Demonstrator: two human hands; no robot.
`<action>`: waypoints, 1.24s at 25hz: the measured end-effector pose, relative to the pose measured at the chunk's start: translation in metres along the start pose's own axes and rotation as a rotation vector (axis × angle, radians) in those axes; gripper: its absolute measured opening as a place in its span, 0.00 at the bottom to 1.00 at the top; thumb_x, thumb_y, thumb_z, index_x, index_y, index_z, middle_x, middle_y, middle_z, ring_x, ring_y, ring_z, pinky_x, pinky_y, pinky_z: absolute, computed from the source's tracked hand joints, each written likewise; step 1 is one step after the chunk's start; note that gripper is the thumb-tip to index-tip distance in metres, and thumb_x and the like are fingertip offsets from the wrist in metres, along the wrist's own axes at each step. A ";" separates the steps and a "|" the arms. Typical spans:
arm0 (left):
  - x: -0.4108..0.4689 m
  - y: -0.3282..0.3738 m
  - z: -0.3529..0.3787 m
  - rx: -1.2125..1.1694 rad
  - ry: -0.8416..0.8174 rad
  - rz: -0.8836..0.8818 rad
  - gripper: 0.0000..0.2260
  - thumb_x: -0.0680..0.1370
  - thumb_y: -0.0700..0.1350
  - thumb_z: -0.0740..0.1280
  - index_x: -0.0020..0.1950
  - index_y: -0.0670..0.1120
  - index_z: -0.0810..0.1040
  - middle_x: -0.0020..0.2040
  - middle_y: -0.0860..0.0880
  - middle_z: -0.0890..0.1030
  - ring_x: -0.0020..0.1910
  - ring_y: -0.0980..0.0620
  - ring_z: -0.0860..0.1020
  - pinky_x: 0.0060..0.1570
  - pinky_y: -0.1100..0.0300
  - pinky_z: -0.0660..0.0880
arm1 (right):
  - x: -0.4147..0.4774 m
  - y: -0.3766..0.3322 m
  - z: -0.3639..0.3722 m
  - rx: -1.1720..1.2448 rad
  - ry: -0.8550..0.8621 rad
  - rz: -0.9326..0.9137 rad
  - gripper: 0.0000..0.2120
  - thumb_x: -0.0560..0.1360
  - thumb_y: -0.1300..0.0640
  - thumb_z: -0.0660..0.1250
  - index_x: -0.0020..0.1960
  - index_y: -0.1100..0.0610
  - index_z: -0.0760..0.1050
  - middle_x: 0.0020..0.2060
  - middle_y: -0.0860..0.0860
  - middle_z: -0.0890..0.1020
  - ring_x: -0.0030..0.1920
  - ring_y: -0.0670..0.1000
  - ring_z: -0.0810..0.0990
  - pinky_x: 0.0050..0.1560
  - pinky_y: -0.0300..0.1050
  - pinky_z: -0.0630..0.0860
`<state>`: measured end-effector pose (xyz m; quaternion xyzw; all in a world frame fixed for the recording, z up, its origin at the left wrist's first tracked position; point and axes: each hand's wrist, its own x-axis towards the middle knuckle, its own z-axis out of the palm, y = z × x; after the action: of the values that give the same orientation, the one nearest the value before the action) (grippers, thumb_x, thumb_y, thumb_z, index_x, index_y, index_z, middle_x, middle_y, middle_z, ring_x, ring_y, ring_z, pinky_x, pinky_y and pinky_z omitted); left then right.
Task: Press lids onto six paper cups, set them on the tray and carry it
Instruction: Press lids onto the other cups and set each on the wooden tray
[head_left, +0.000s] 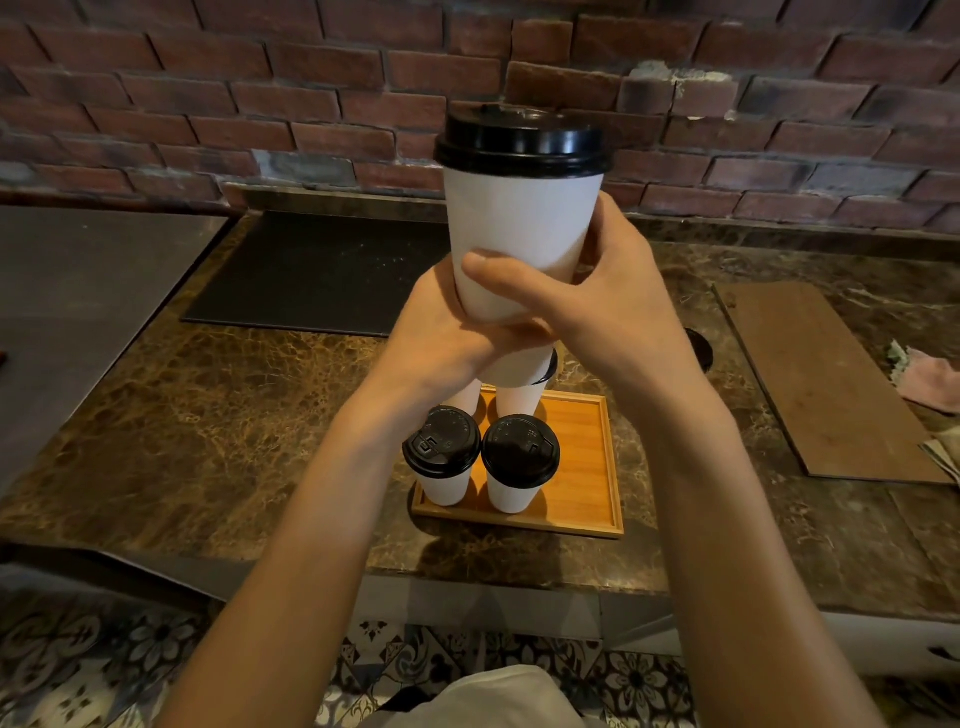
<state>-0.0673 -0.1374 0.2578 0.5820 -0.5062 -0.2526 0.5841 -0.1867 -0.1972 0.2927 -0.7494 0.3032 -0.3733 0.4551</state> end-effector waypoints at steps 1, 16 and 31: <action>0.000 0.000 0.003 0.006 0.032 0.000 0.22 0.69 0.39 0.75 0.56 0.54 0.71 0.48 0.61 0.77 0.47 0.75 0.76 0.39 0.79 0.71 | 0.000 0.000 0.002 -0.011 0.019 0.009 0.37 0.66 0.45 0.79 0.69 0.51 0.67 0.57 0.43 0.76 0.57 0.43 0.77 0.55 0.45 0.81; -0.001 -0.006 0.011 0.115 0.138 -0.090 0.21 0.73 0.42 0.71 0.65 0.46 0.71 0.49 0.57 0.77 0.50 0.63 0.77 0.47 0.70 0.75 | -0.007 0.008 0.022 -0.169 0.197 0.031 0.39 0.63 0.36 0.77 0.67 0.53 0.70 0.59 0.46 0.77 0.59 0.46 0.76 0.57 0.50 0.78; -0.005 -0.002 -0.009 -0.098 -0.096 -0.044 0.28 0.63 0.46 0.77 0.61 0.54 0.72 0.52 0.58 0.81 0.54 0.62 0.79 0.46 0.70 0.76 | 0.004 0.010 -0.015 0.111 -0.136 -0.030 0.24 0.66 0.49 0.77 0.60 0.48 0.76 0.50 0.37 0.82 0.54 0.39 0.79 0.49 0.34 0.77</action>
<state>-0.0606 -0.1301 0.2560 0.5509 -0.5079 -0.3176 0.5812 -0.1982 -0.2113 0.2891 -0.7511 0.2391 -0.3446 0.5098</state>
